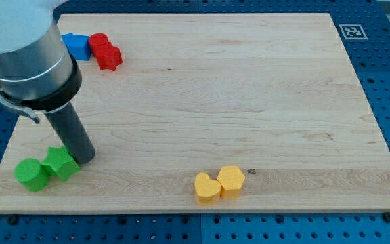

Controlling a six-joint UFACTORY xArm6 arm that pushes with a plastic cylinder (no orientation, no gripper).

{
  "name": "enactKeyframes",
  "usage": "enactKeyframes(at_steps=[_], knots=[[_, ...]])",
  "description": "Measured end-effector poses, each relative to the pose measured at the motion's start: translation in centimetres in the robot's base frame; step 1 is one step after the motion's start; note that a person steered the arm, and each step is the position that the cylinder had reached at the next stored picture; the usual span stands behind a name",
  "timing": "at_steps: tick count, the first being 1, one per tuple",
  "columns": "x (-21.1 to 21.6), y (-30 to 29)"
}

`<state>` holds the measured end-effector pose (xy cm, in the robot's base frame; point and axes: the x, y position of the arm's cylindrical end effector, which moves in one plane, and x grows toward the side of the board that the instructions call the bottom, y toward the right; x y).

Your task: Push the red star along with the red circle towards the top left

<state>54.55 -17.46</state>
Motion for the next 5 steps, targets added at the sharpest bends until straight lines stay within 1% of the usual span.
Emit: enactKeyframes(at_steps=[1,3,4,5], knots=[[0.0,0.0],[-0.7,3.6],[-1.1,3.6],[-4.5,3.3]])
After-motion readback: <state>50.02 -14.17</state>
